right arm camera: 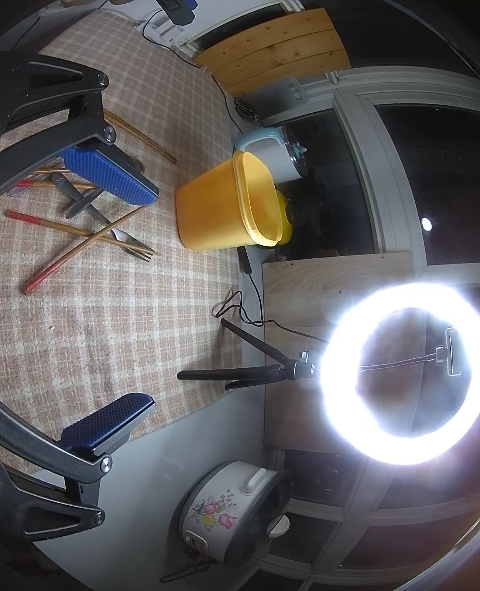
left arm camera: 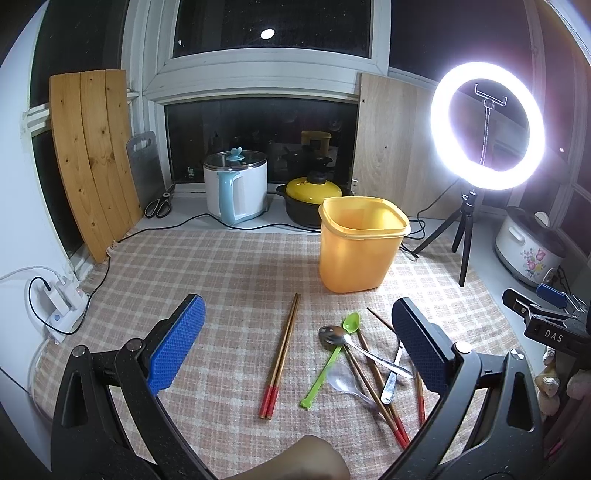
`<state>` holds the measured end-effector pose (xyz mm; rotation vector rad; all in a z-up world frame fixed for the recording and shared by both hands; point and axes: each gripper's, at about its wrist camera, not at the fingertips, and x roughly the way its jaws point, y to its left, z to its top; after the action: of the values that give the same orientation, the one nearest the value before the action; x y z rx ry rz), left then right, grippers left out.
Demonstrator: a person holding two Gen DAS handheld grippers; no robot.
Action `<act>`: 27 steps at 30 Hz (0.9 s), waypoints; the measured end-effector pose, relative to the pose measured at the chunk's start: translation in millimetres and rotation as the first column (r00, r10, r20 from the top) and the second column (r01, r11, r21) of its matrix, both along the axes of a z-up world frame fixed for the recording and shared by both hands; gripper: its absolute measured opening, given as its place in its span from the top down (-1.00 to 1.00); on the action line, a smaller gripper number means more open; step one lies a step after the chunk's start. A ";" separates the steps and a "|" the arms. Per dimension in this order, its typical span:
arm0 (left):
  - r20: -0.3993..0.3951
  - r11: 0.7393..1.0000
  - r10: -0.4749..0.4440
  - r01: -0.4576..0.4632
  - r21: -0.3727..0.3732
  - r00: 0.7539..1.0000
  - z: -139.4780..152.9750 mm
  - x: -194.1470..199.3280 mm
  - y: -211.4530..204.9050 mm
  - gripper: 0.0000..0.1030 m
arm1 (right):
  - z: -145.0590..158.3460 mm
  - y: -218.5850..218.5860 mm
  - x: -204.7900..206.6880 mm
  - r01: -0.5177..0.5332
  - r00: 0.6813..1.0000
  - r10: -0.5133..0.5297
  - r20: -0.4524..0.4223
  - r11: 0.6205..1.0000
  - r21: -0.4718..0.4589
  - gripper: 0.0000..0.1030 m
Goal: Organize utensils
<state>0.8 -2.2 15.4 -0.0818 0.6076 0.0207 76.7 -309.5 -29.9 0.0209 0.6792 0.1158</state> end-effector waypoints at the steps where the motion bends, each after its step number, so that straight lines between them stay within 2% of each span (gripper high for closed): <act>1: -0.002 1.000 -0.001 0.001 0.005 1.000 4.6 1.4 -4.6 -0.99 | 0.0 0.1 -0.1 0.000 1.000 0.000 0.000 1.000 0.000 -0.99; 27: 0.006 1.000 -0.005 0.005 0.002 1.000 7.5 4.6 -11.8 -0.99 | -2.0 2.7 -0.3 -0.008 1.000 0.008 0.002 1.000 0.000 -0.99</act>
<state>5.4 -14.1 22.9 -0.0781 0.6013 0.0163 76.3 -306.8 -31.9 0.0179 0.6776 0.1230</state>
